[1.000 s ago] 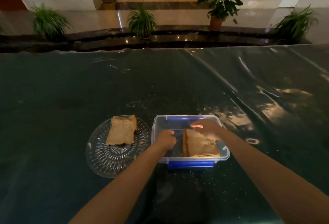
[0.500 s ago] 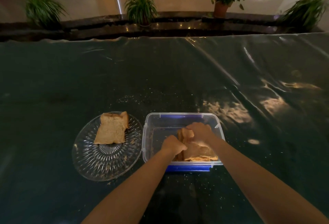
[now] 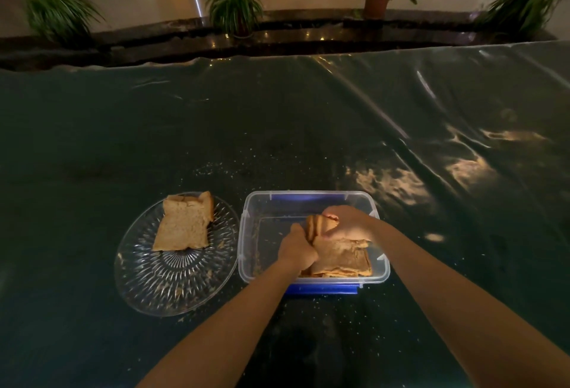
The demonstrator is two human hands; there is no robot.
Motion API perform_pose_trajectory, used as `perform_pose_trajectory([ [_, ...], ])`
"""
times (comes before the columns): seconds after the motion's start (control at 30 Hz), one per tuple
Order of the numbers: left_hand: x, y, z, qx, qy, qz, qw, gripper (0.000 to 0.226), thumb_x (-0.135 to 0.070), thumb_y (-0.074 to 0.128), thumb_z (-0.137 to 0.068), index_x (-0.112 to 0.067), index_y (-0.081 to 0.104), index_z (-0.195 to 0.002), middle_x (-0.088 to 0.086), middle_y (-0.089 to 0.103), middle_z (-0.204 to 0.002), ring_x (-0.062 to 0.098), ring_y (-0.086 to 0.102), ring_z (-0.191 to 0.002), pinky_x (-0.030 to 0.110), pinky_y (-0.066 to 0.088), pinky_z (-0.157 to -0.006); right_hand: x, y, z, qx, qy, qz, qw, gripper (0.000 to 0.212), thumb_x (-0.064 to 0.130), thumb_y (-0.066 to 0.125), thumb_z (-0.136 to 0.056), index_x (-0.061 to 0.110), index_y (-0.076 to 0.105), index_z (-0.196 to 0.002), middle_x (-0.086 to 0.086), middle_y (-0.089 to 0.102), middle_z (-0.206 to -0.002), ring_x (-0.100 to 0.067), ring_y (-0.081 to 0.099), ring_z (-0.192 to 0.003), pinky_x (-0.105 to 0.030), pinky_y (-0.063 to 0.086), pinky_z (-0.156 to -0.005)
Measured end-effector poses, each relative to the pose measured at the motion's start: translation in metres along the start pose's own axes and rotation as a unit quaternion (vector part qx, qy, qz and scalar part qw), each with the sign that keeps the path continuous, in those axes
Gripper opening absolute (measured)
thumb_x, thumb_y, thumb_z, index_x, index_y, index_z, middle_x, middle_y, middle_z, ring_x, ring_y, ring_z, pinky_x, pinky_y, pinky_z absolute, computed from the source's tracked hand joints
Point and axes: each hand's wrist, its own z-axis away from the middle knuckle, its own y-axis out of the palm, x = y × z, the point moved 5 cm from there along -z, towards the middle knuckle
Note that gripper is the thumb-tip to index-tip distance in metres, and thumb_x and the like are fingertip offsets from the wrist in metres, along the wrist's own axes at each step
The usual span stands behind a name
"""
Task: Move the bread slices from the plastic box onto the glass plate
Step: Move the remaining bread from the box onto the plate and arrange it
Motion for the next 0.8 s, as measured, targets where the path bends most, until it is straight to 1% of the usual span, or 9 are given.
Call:
perform_pose_trajectory([
  [0.13,-0.008,-0.005,0.006,0.006,0.044,0.019,0.999,0.038,-0.009,0.068,-0.077,-0.015,0.044,-0.106,0.007,0.059,-0.105,0.020,0.060,-0.099,0.034,0.052,-0.090,0.000,-0.012,0.009,0.004,-0.007,-0.053,0.999,0.037,0.020,0.065,-0.082,0.021,0.056,-0.118,-0.005,0.061,-0.117,-0.023,0.055,-0.110,-0.025,0.040,-0.088],
  [0.27,-0.021,-0.028,0.014,0.013,0.115,0.047,0.992,0.035,-0.013,0.069,-0.075,-0.018,0.045,-0.100,-0.007,0.051,-0.090,0.012,0.052,-0.092,0.026,0.042,-0.083,0.004,-0.029,0.021,-0.006,-0.008,-0.081,0.997,0.040,0.020,0.065,-0.082,0.019,0.056,-0.121,-0.004,0.059,-0.122,-0.020,0.052,-0.113,-0.032,0.043,-0.099],
  [0.37,-0.028,-0.055,0.022,0.014,0.151,0.074,0.986,0.038,-0.010,0.068,-0.075,-0.018,0.050,-0.107,-0.001,0.057,-0.104,0.015,0.054,-0.100,0.026,0.043,-0.085,0.016,-0.044,0.036,-0.019,-0.053,-0.110,0.992,0.034,0.019,0.065,-0.083,0.014,0.060,-0.115,-0.008,0.063,-0.121,-0.025,0.056,-0.112,-0.040,0.043,-0.103],
  [0.47,-0.033,-0.082,0.030,0.045,0.164,0.130,0.977,0.045,-0.008,0.068,-0.075,-0.020,0.051,-0.115,-0.003,0.058,-0.110,0.016,0.057,-0.107,0.024,0.050,-0.079,0.031,-0.059,0.050,-0.056,-0.090,-0.127,0.986,0.028,0.024,0.064,-0.083,0.017,0.062,-0.110,-0.005,0.064,-0.116,-0.022,0.058,-0.108,-0.038,0.043,-0.099],
  [0.57,-0.036,-0.109,0.043,0.091,0.174,0.195,0.961,0.047,-0.012,0.070,-0.075,-0.033,0.053,-0.114,-0.006,0.059,-0.110,0.011,0.060,-0.101,0.021,0.055,-0.066,0.049,-0.069,0.058,-0.086,-0.109,-0.162,0.977,0.022,0.025,0.064,-0.083,0.023,0.060,-0.105,0.003,0.064,-0.106,-0.017,0.058,-0.101,-0.033,0.042,-0.095],
  [0.63,-0.034,-0.124,0.050,0.105,0.168,0.287,0.937,0.042,-0.019,0.072,-0.075,-0.035,0.055,-0.110,-0.001,0.060,-0.110,0.013,0.063,-0.098,0.020,0.056,-0.065,0.060,-0.073,0.064,-0.108,-0.116,-0.202,0.967,0.020,0.027,0.064,-0.082,0.028,0.058,-0.101,0.010,0.064,-0.099,-0.012,0.060,-0.095,-0.026,0.045,-0.089],
  [0.67,-0.030,-0.130,0.053,0.117,0.163,0.349,0.915,0.043,-0.023,0.072,-0.073,-0.031,0.057,-0.112,0.002,0.060,-0.112,0.014,0.064,-0.098,0.021,0.056,-0.068,0.066,-0.075,0.066,-0.119,-0.121,-0.227,0.959,0.018,0.028,0.064,-0.082,0.028,0.059,-0.100,0.010,0.065,-0.097,-0.012,0.062,-0.094,-0.024,0.047,-0.085],
  [0.73,-0.021,-0.134,0.056,0.148,0.155,0.446,0.869,0.052,-0.030,0.071,-0.071,-0.023,0.055,-0.120,0.007,0.058,-0.119,0.018,0.063,-0.103,0.025,0.057,-0.074,0.078,-0.075,0.069,-0.132,-0.125,-0.301,0.936,0.018,0.028,0.064,-0.083,0.023,0.062,-0.101,-0.001,0.069,-0.103,-0.018,0.065,-0.097,-0.031,0.051,-0.087],
  [0.8,-0.011,-0.134,0.060,0.161,0.148,0.485,0.847,0.061,-0.031,0.073,-0.070,-0.022,0.050,-0.126,0.006,0.055,-0.127,0.022,0.061,-0.110,0.032,0.057,-0.077,0.088,-0.069,0.066,-0.133,-0.107,-0.396,0.902,0.019,0.025,0.064,-0.083,0.018,0.064,-0.101,-0.012,0.067,-0.112,-0.027,0.064,-0.104,-0.043,0.052,-0.094],
])
